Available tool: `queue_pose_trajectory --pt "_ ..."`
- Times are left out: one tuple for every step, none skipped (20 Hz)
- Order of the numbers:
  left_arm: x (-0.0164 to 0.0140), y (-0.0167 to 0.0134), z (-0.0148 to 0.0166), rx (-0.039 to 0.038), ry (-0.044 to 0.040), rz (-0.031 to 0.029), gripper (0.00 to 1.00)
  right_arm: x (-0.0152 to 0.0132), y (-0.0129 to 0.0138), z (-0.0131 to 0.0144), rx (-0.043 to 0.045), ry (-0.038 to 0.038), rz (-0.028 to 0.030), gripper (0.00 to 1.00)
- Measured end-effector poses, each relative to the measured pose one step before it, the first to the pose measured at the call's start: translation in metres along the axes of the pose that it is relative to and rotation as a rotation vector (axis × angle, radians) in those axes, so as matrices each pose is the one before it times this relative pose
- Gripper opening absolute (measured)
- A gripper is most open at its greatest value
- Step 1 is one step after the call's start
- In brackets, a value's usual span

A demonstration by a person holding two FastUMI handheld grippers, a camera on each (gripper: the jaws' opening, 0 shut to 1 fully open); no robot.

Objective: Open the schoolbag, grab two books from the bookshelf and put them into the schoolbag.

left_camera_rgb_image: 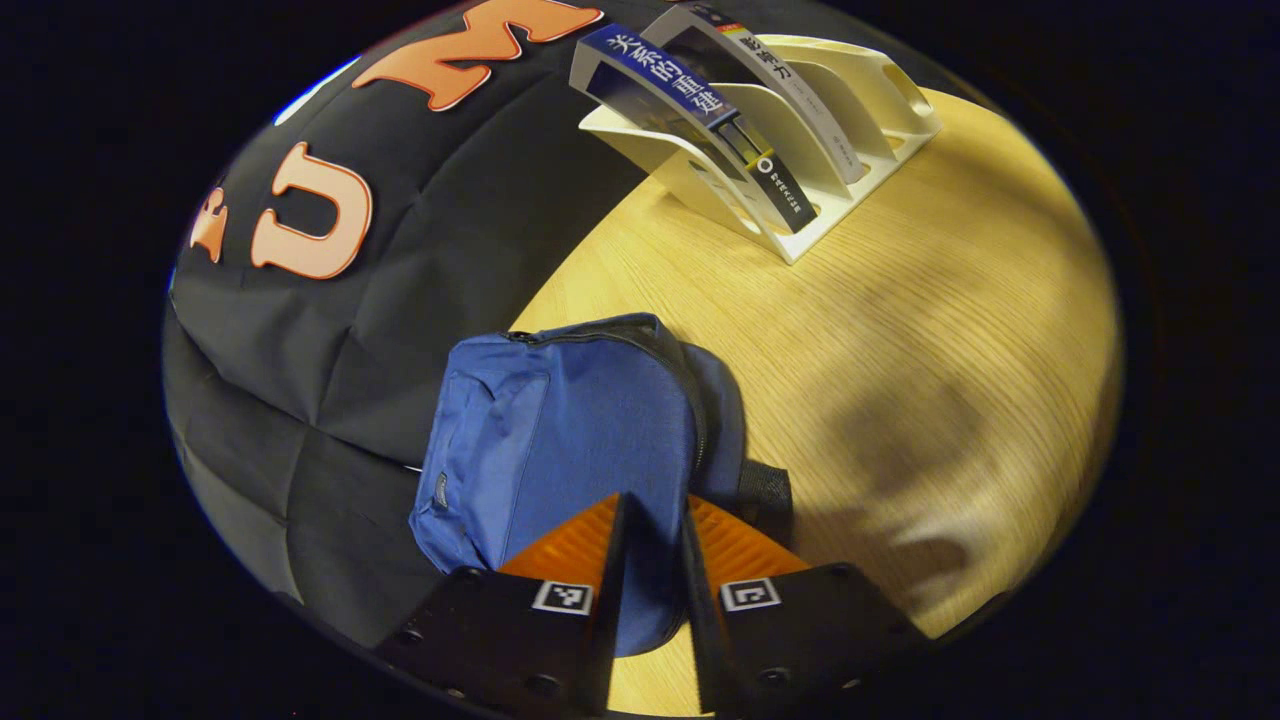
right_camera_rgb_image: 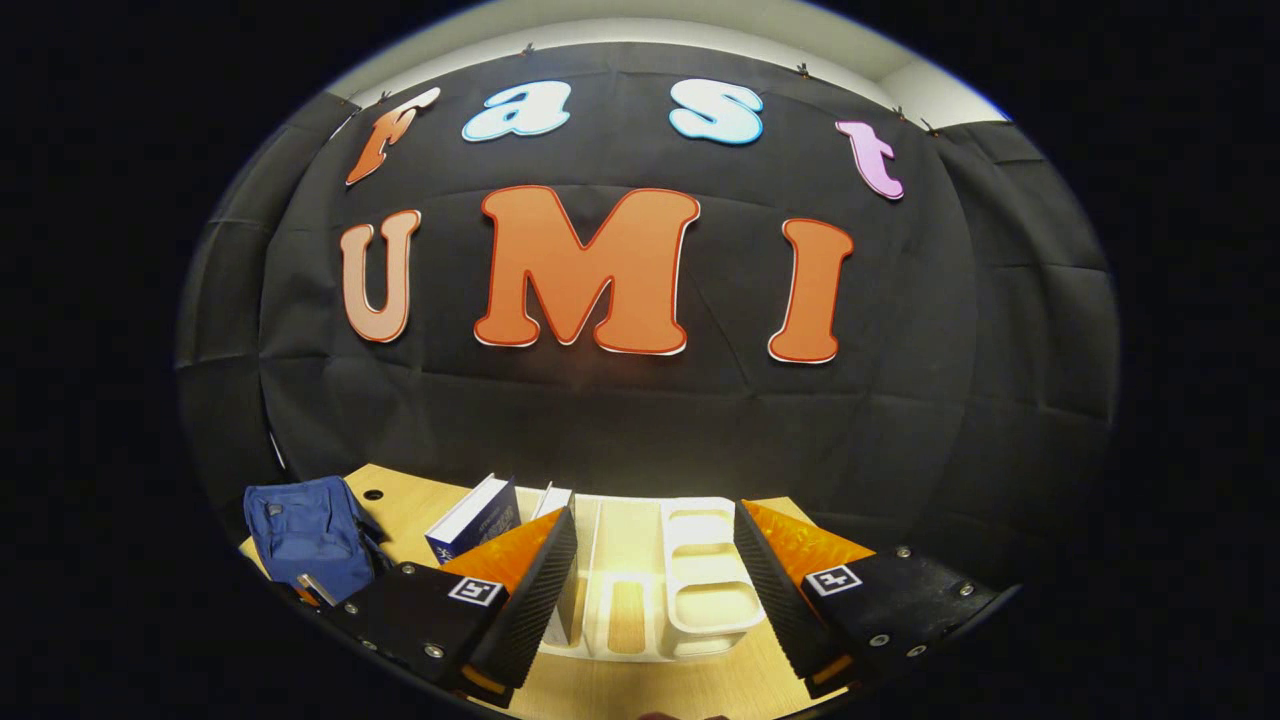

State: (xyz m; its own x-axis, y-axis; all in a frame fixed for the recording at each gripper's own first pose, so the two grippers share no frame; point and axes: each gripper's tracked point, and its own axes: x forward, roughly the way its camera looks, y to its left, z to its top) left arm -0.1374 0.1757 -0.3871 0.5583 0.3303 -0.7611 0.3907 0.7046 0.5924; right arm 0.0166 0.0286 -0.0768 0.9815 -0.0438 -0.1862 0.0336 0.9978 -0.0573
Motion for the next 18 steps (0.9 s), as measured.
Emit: queue_pose_trajectory --pt "-0.00054 0.00196 -0.00055 -0.00656 0.00998 -0.00151 0.26 0.00065 0.00407 -0.00099 -0.00093 0.00644 0.0112 0.94" --pt "-0.00104 0.00136 0.00008 -0.01267 0.0071 -0.01041 0.16 0.00053 0.00483 0.00011 -0.00174 0.00464 0.00994 0.94" --pt "-0.00009 0.00049 0.00107 -0.01391 0.00723 -0.01527 0.06 0.00094 0.00374 0.00035 -0.00185 0.00331 0.00945 0.94" --pt "0.00051 0.00329 0.0007 -0.02096 0.00449 -0.01297 0.05 0.00168 0.00738 0.00158 -0.00275 0.00481 0.01643 0.94" --pt "-0.00458 0.0017 0.00391 -0.02803 -0.00201 -0.01753 0.03 0.00154 0.00751 0.00202 -0.00467 0.00275 0.01948 0.94" --pt "-0.00139 0.00376 0.00471 -0.02521 -0.00399 -0.01657 0.02 0.00136 0.00849 0.00276 -0.00612 0.00272 0.02441 0.94" --pt "-0.00439 0.00596 0.00368 -0.02842 -0.00892 -0.01519 0.02 0.00307 0.00941 0.00258 -0.00712 0.00922 0.02648 0.94" --pt "-0.00265 0.00551 0.006 -0.02984 -0.01127 -0.01551 0.01 0.00363 0.0093 0.00103 -0.00372 0.01189 0.02443 0.94" --pt "-0.0058 0.00788 0.00575 -0.02747 -0.01597 -0.01002 0.01 0.00474 0.00918 0.00127 -0.00231 0.01828 0.02114 0.94" --pt "-0.00419 0.00671 0.00919 -0.02459 -0.01267 -0.00891 0.01 0.00508 0.01133 0.00158 0.00024 0.01626 0.02906 0.94" --pt "-0.00682 0.00956 0.00596 -0.01798 -0.01318 -0.00317 0.0 0.0054 0.00946 0.00046 -0.00452 0.02165 0.0191 0.94" --pt "-0.00611 0.00973 0.00729 -0.00986 -0.01473 -0.00179 0.01 0.00544 0.0086 0.00048 -0.00426 0.01981 0.01936 0.94" --pt "-0.00607 0.01136 0.00775 -0.00614 -0.01525 0.0051 0.01 0.00544 0.00618 0.00096 -0.00379 0.01861 0.01112 0.94" --pt "-0.00474 0.01033 0.00638 -0.00473 -0.01016 -0.00291 0.01 0.00496 0.00718 0.00143 -0.00306 0.0131 0.01403 0.94" --pt "-0.00553 0.01241 0.00765 -0.00857 -0.01646 0.00529 0.0 0.00468 0.00626 0.00102 -0.00346 0.01881 0.00688 0.94" --pt "-0.00777 0.01174 0.00616 -0.01123 -0.01263 -0.00117 0.01 0.00502 0.00574 0.00063 -0.00167 0.01161 0.00875 0.94" --pt "-0.00511 0.01199 0.00832 -0.01384 -0.01725 0.00031 0.0 0.00438 0.00546 -0.00096 -0.002 0.01902 0.00735 0.94" --pt "-0.00355 0.01217 0.00767 -0.01664 -0.01812 0.00219 0.0 0.00567 0.00555 -0.00197 -0.00133 0.01837 0.0053 0.94"
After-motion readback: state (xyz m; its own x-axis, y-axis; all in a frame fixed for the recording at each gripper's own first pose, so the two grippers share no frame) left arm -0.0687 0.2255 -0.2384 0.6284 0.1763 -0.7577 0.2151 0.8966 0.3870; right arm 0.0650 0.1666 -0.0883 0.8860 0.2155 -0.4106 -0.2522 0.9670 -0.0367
